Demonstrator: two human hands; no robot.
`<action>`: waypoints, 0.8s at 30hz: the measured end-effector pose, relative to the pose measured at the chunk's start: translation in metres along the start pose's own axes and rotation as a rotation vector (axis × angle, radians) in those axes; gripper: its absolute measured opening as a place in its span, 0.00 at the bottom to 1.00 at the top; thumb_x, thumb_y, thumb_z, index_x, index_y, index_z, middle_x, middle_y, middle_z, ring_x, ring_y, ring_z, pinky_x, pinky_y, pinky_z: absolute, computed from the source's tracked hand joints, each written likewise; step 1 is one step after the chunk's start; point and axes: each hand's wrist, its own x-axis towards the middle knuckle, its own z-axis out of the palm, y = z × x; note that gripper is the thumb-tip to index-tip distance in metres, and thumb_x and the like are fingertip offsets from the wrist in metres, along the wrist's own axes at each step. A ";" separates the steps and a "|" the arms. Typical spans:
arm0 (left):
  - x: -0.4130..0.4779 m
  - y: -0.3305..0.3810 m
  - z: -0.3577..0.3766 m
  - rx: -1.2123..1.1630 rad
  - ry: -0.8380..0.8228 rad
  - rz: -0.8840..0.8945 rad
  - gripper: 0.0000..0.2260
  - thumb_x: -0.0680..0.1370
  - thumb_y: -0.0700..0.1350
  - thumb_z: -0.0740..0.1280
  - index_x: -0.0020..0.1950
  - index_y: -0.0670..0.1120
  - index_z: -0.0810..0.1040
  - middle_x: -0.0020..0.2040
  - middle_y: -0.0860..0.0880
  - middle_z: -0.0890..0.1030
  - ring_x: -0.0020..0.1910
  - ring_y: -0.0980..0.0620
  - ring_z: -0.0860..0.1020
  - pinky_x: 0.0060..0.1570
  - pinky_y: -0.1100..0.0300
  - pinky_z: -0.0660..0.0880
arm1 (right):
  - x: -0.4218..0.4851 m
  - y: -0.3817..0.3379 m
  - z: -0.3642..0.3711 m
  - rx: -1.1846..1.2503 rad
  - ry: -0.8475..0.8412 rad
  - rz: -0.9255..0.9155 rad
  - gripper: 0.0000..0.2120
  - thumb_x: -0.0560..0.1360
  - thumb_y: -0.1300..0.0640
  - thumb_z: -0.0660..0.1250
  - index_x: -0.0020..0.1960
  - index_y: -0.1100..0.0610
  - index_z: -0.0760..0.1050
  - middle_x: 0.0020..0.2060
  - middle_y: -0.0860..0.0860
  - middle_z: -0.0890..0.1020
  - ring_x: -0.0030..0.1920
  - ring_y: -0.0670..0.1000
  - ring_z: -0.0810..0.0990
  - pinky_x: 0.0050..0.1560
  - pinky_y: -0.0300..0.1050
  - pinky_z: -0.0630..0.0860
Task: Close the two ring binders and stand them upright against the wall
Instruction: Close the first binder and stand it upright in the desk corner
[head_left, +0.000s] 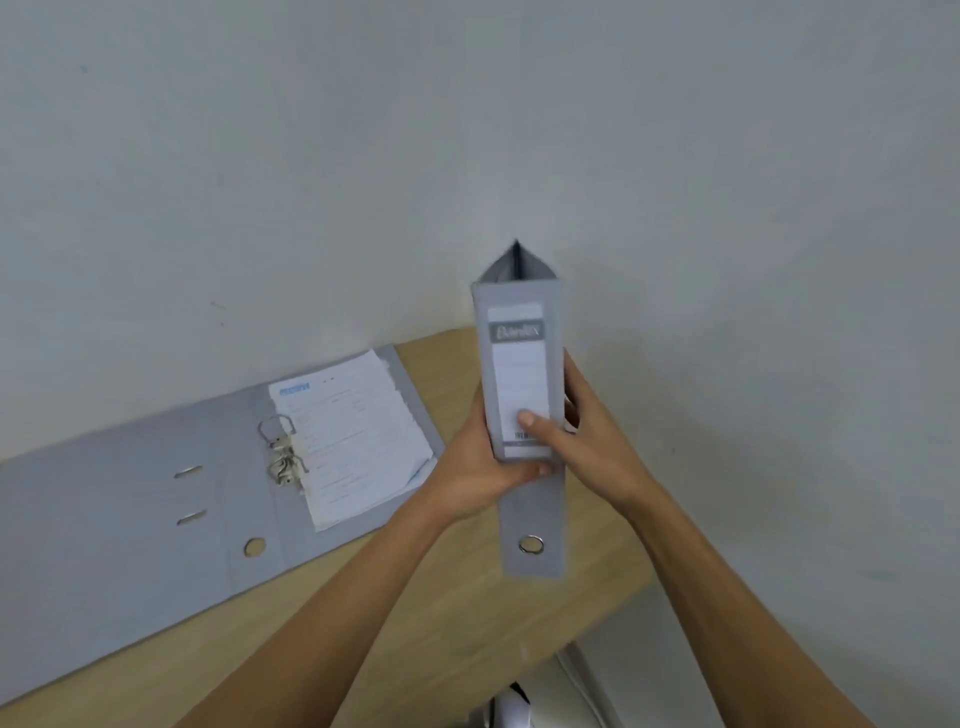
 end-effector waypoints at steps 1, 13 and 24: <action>0.005 -0.001 0.003 0.032 0.022 0.020 0.42 0.70 0.38 0.78 0.78 0.51 0.59 0.64 0.54 0.81 0.62 0.57 0.81 0.54 0.60 0.82 | 0.005 0.002 -0.006 -0.017 0.014 -0.020 0.41 0.72 0.45 0.75 0.79 0.41 0.58 0.72 0.39 0.73 0.70 0.41 0.74 0.64 0.42 0.77; 0.086 -0.017 0.026 0.346 0.146 0.023 0.50 0.76 0.41 0.72 0.78 0.66 0.36 0.79 0.55 0.63 0.72 0.53 0.71 0.68 0.55 0.74 | 0.060 0.057 -0.053 0.011 0.172 0.111 0.26 0.70 0.65 0.75 0.66 0.52 0.77 0.58 0.50 0.85 0.61 0.51 0.82 0.62 0.56 0.80; 0.155 -0.031 0.024 0.365 0.112 -0.138 0.55 0.75 0.46 0.75 0.80 0.53 0.30 0.74 0.47 0.72 0.70 0.44 0.75 0.66 0.49 0.75 | 0.096 0.068 -0.052 -0.053 0.440 0.162 0.18 0.74 0.59 0.74 0.63 0.56 0.80 0.54 0.53 0.86 0.47 0.46 0.85 0.45 0.35 0.81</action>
